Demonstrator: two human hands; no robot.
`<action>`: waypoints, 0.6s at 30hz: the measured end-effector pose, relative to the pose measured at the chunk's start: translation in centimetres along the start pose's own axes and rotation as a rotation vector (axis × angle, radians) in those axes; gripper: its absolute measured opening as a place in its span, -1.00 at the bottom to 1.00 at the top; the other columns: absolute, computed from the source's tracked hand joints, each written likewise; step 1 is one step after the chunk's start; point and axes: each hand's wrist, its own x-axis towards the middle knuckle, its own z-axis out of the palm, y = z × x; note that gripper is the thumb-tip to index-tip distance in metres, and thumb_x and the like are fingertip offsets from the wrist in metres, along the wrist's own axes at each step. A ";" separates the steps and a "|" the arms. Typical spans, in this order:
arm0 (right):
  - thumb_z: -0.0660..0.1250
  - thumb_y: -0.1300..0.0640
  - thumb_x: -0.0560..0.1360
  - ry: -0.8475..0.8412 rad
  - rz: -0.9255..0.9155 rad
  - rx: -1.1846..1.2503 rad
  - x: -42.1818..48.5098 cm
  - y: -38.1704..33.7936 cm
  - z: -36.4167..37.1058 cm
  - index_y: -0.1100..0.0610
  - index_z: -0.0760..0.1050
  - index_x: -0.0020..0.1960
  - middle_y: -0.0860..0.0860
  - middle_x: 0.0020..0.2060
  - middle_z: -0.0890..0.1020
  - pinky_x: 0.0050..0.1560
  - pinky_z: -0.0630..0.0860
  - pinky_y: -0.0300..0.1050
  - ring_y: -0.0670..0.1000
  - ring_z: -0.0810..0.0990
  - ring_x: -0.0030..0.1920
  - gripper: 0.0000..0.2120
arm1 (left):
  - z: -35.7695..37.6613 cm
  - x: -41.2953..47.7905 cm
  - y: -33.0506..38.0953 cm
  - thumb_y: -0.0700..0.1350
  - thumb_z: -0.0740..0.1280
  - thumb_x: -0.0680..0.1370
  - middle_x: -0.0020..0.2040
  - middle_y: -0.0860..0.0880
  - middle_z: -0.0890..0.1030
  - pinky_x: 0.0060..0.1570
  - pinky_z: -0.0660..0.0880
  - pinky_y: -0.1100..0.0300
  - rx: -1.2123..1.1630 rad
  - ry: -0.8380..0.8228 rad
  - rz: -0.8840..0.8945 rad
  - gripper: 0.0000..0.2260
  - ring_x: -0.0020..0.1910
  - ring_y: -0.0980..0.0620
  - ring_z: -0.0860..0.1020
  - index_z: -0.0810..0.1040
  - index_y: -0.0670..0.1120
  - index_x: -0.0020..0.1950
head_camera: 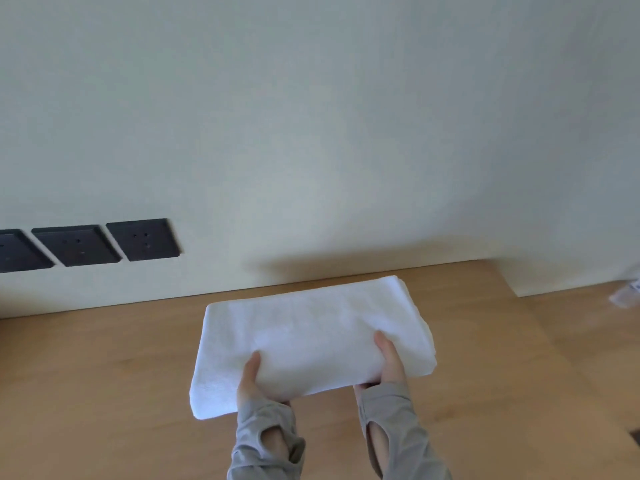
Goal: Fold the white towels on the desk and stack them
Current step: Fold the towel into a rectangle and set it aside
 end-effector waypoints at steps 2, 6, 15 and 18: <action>0.49 0.16 0.27 0.024 -0.069 0.068 0.6 -3.0 -0.9 0.05 0.59 -0.07 0.05 -0.14 0.71 -0.19 0.60 0.08 0.13 0.66 -0.14 -0.76 | 2.3 -1.3 -2.8 0.00 0.45 0.40 -0.10 -0.06 0.54 0.00 0.46 0.03 0.057 -0.050 0.019 -0.62 -0.17 -0.08 0.53 0.41 -0.12 0.08; 0.53 0.15 0.18 -0.002 -0.122 0.124 2.5 -11.2 -3.0 0.03 0.59 -0.06 0.03 -0.21 0.72 -0.21 0.61 0.11 0.12 0.70 -0.21 -0.66 | 8.1 -3.7 -8.8 -0.02 0.47 0.38 -0.10 -0.05 0.54 0.09 0.49 0.01 0.041 -0.094 0.022 -0.68 -0.16 -0.06 0.54 0.43 -0.11 -0.01; 0.54 0.13 0.13 -0.065 -0.172 0.100 10.8 -27.2 -5.6 0.06 0.55 0.01 0.03 -0.19 0.72 -0.15 0.62 0.15 0.14 0.68 -0.09 -0.54 | 20.2 -4.9 -21.8 -0.05 0.50 0.36 -0.02 -0.06 0.58 0.12 0.51 0.00 -0.069 -0.168 0.007 -0.72 -0.03 -0.08 0.58 0.46 -0.09 -0.08; 0.53 0.14 0.18 -0.086 -0.162 0.120 14.0 -29.6 -6.1 0.07 0.55 0.05 0.06 -0.08 0.71 -0.01 0.58 0.21 0.16 0.66 -0.03 -0.54 | 23.1 -3.5 -24.7 -0.03 0.50 0.36 -0.07 -0.05 0.57 0.08 0.51 0.03 -0.068 -0.146 0.016 -0.71 -0.10 -0.05 0.58 0.45 -0.09 -0.10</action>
